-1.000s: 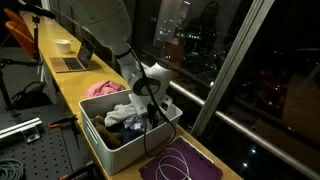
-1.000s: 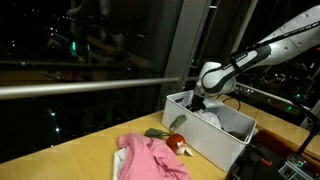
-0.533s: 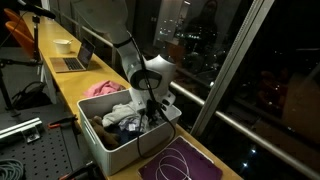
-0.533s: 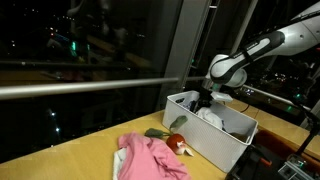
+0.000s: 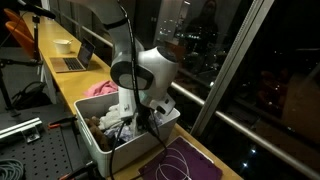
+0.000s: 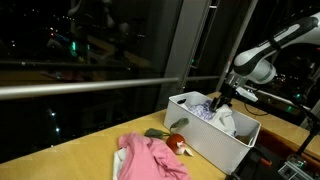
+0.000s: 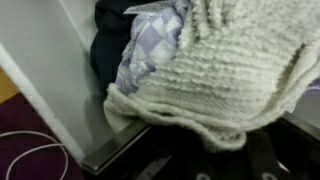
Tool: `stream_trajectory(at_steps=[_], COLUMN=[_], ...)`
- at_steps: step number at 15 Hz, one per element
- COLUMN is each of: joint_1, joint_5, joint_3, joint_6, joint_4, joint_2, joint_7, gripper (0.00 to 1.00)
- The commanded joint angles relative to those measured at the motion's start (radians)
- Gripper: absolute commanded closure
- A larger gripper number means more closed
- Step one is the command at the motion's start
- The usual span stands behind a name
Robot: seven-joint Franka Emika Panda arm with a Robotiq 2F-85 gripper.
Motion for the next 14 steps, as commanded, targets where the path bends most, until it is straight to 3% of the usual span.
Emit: stream_trajectory(at_steps=[1,6,14], joint_1=[-0.03,0.031,0.143], joint_5=[0.086,0.047,-0.119], joint_3=[0.0,-0.034,-0.057], joint_6=[-0.016,-0.051,-0.161], joint_4=[-0.136,-0.204,-0.118], joint_2=[-0.162,-0.395,-0.717], joint_7=[-0.093,-0.083,0.025], gripper=[0.97,0.97,0.97])
